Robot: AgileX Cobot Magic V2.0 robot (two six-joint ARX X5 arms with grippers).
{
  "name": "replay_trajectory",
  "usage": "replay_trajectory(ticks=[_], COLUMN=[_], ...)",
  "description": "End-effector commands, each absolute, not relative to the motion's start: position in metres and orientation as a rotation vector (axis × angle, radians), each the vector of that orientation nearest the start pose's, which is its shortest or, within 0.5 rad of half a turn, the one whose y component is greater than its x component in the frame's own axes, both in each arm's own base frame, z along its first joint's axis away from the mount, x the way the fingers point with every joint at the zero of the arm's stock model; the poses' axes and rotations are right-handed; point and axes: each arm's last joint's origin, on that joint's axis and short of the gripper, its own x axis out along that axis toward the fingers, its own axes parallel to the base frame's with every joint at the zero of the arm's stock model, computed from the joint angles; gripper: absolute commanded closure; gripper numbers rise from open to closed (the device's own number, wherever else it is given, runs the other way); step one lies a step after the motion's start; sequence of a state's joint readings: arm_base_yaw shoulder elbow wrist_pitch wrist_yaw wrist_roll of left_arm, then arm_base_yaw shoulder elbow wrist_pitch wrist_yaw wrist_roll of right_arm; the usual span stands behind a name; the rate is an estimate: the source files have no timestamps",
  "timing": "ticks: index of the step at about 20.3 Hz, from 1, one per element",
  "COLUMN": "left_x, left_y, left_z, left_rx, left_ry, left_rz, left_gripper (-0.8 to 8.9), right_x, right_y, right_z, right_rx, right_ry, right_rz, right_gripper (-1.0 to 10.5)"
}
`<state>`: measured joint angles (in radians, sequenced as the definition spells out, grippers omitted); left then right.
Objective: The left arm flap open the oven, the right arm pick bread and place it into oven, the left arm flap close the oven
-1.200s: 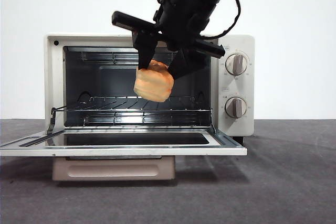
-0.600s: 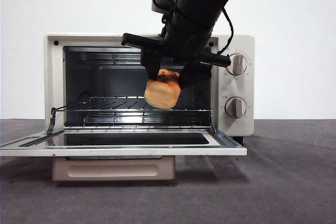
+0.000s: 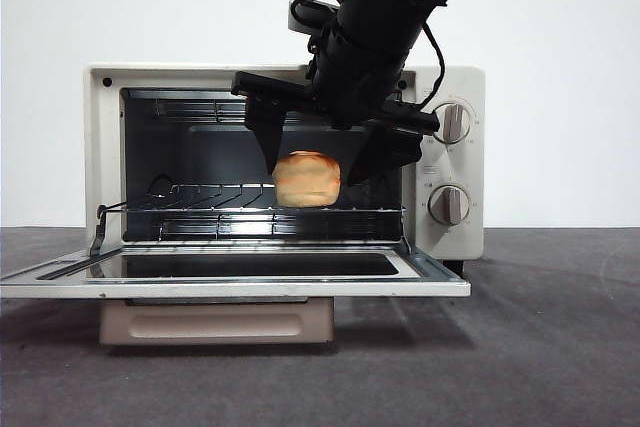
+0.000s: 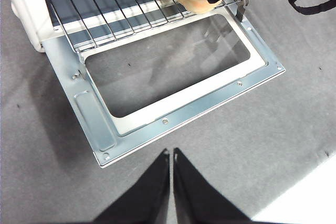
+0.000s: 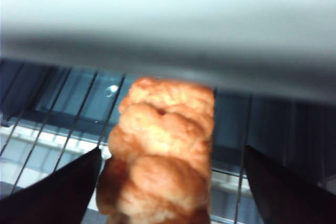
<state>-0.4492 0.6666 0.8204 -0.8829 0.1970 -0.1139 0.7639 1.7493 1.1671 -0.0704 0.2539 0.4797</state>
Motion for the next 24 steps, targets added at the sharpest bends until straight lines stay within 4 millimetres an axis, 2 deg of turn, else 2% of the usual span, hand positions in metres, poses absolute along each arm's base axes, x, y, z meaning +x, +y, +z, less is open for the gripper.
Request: replay_trajectory(ticks=[1,6,12,14,18,24], left_x=[0.104,0.104,0.104,0.104,0.105,0.106], left_y=[-0.057,-0.057,-0.057,-0.057,-0.057,-0.058], left_z=[0.301,0.301,0.301,0.301,0.301,0.303], left_rx=[0.004,0.005,0.009,0.009,0.008,0.001], left_ry=[0.758,0.758,0.75,0.747,0.745,0.72], left_rz=[-0.584,-0.584,-0.587,-0.587,-0.588,-0.59], left_gripper=[7.98,7.98,7.98,7.98,7.98,7.98], right_x=[0.28,0.269,0.238,0.224,0.204,0.172], right_y=[0.265,0.263,0.251,0.241,0.22,0.185], right_z=[0.223,0.242,0.282,0.3,0.323,0.345], right_rx=[0.147,0.157,0.11,0.059,-0.044,-0.181], right_ry=[0.668,0.639,0.65,0.644,0.625,0.637], right_rz=[0.353,0.382,0.526,0.599,0.674,0.706], right_gripper=[5.0,5.0,5.0,5.0,5.1,5.1])
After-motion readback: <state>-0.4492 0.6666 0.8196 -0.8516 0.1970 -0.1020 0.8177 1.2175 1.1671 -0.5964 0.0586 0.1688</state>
